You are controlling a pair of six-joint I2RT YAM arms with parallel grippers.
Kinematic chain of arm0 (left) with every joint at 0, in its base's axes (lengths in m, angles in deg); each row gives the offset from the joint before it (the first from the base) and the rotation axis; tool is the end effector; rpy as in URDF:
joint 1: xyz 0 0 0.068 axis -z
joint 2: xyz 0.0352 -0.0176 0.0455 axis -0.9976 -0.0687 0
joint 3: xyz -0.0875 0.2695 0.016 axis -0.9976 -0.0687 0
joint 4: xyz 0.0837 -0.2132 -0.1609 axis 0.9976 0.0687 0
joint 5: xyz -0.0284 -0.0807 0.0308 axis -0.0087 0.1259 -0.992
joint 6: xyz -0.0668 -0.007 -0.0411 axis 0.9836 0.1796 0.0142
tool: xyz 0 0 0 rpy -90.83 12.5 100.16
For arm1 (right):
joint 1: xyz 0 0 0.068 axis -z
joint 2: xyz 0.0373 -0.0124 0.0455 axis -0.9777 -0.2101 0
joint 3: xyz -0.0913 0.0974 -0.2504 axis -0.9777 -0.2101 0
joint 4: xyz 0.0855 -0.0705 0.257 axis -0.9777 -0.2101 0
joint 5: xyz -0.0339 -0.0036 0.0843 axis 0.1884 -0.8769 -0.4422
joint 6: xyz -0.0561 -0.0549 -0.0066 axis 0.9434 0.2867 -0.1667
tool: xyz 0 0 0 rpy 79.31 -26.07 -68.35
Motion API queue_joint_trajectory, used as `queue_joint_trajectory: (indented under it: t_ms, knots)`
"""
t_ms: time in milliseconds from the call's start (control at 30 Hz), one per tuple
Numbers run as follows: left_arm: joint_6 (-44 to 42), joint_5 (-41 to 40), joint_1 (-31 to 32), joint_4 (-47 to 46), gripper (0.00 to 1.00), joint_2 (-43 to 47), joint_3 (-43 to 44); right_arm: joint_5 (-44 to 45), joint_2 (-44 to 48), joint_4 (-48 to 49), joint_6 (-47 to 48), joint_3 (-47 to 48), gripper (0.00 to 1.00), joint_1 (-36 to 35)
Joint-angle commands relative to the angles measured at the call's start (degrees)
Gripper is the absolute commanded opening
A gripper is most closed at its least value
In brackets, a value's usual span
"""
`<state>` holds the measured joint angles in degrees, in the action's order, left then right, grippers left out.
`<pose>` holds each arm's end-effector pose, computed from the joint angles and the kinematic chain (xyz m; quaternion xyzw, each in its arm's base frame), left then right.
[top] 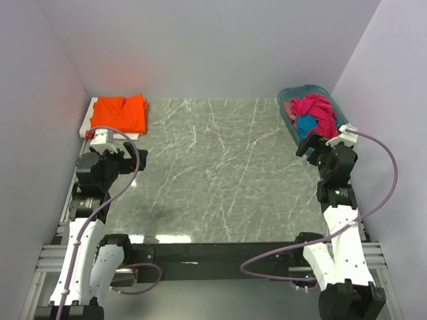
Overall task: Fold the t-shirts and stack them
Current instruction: Grab the tshirt from the pile
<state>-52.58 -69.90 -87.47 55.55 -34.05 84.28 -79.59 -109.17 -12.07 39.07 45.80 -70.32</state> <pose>0.2013 -0.0109 0.3152 -0.0554 0.7764 -0.1798 0.6015 0.2264 -0.0297 0.3127 0.1437 0.7620 0.0377 0.6303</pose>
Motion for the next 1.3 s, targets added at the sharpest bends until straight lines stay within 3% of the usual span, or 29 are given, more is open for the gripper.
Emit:
queue_joint_trajectory:
  t_ms: [0, 133, 333, 467, 767, 1000, 1133, 1233, 1267]
  knots:
    - [-0.3, 0.6, 0.2, -1.3, 0.99, 0.3, 1.8, -2.4, 0.5, 2.4, 3.7, 1.2, 0.99, 0.4]
    - [-0.3, 1.0, 0.2, -1.3, 0.99, 0.0, 1.8, -16.9, -1.5, 0.9, 18.0, 3.4, 0.99, 0.3]
    - [-0.3, 0.5, 0.2, -1.2, 0.99, 0.3, 1.8, -17.2, -16.0, -6.3, 24.2, 17.9, 0.99, 0.4]
    - [-0.3, 0.3, 0.2, -1.2, 1.0, 0.5, 1.8, -14.8, -30.1, -6.6, 24.2, 25.9, 0.99, 0.4]
    - [-0.5, 0.2, 0.3, -0.9, 0.99, -0.2, 1.9, -4.0, -59.0, -11.4, 18.9, 52.7, 0.83, 0.5]
    - [-0.7, -0.4, 0.3, -0.6, 0.99, -1.2, 2.1, -4.0, -71.4, -14.9, 17.4, 67.3, 0.82, 0.4]
    - [-0.6, -0.6, 0.3, -0.6, 0.99, -1.5, 2.1, -2.3, -75.0, -16.2, 17.1, 70.8, 0.81, 0.4]
    - [-0.7, -0.6, 0.2, -0.6, 1.0, -1.8, 2.1, -2.2, -77.9, -17.9, 17.5, 73.5, 0.75, 0.4]
    - [-0.7, -0.6, 0.2, -0.6, 0.99, -1.9, 2.1, -2.3, -78.3, -18.0, 17.6, 74.0, 0.68, 0.4]
